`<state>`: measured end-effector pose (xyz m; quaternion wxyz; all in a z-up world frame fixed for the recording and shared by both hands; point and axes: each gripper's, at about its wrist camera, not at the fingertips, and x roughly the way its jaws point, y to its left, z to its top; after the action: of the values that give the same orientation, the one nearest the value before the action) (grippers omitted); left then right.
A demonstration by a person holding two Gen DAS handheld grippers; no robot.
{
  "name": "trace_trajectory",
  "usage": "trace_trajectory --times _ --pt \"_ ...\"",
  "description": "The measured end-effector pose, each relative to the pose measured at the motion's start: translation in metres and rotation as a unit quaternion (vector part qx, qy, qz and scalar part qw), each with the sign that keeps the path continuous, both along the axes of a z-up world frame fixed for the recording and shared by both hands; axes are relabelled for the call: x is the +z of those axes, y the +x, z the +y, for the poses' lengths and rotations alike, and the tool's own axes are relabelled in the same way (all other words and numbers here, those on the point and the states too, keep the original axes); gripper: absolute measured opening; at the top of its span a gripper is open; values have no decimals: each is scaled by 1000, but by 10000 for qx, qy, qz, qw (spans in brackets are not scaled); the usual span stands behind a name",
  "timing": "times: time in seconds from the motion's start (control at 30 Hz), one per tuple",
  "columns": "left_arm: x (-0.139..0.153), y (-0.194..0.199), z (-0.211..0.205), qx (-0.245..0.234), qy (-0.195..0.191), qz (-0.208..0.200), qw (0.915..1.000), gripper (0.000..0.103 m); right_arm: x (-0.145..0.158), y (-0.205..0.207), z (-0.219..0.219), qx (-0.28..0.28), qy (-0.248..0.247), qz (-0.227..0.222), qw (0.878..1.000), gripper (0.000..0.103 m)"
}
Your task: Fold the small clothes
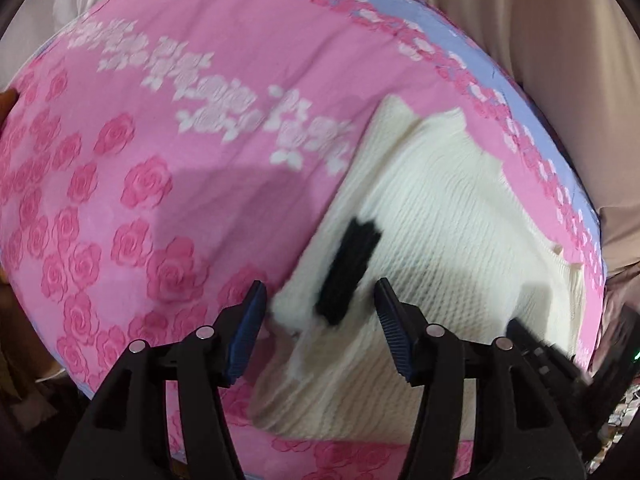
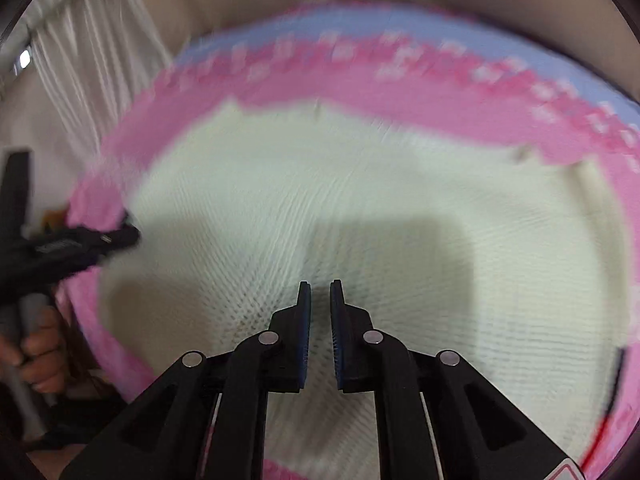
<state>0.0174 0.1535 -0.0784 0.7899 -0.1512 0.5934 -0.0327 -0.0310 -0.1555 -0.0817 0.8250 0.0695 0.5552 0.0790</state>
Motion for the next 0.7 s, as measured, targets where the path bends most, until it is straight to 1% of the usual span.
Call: trace_trajectory --times 0.03,0.07,0.1,0.13,0.17,0.2,0.23,0.27,0.3,0.33,0.37,0.4,0.43,0.47,0.53,0.6,0.63,0.7 --pt "-1 -2 2 50 -55 -3 10000 63 -2 2 3 24 -21 -148 9999 7" --pt "-2 -4 6 137 -139 -14 9998 65 1 3 3 26 -26 -12 10000 7" --pt "-4 -5 8 210 -194 -15 9996 68 9 4 -2 -85 99 41 9999 7" --pt "-8 -4 10 295 -307 -2 9991 71 18 3 -7 -185 272 -55 9994 7" --pt "-11 -3 11 363 -361 34 9987 71 27 1 -11 -249 424 -175 9986 7" --pt "-14 -3 12 435 -412 59 9982 72 33 1 -14 -319 438 -224 9983 7" --pt "-14 -2 11 473 -436 -9 9979 73 34 2 -16 -357 420 -207 9983 8" --pt "-14 1 10 464 -415 -47 9981 71 27 6 -17 -365 424 -105 9984 8" --pt "-13 3 8 417 -391 -51 9984 61 17 10 -15 -362 364 49 9987 8" --pt "-12 5 6 325 -455 -63 9984 40 1 14 -13 -342 245 244 9988 5" --pt "-11 8 3 198 -693 30 9974 32 0 15 -13 -337 284 94 9990 5" --pt "-7 9 1 203 -744 50 9970 27 2 16 -11 -332 234 108 9991 6" --pt "-1 9 -1 215 -751 8 9969 25 5 17 -12 -366 242 132 9989 7" --pt "11 8 -5 163 -770 -122 9968 24 7 17 -13 -415 307 119 9986 8" --pt "36 6 -20 -89 -791 -390 9961 22 14 13 -19 -493 434 50 9978 9" --pt "71 3 -47 -549 -808 -750 9924 22 23 3 -32 -674 605 -61 9959 9" --pt "90 0 -66 -832 -821 -936 9887 22 27 -2 -40 -774 708 -124 9944 9" --pt "114 -6 -98 -1299 -839 -1177 9809 22 36 -17 -59 -1024 822 -243 9910 11"
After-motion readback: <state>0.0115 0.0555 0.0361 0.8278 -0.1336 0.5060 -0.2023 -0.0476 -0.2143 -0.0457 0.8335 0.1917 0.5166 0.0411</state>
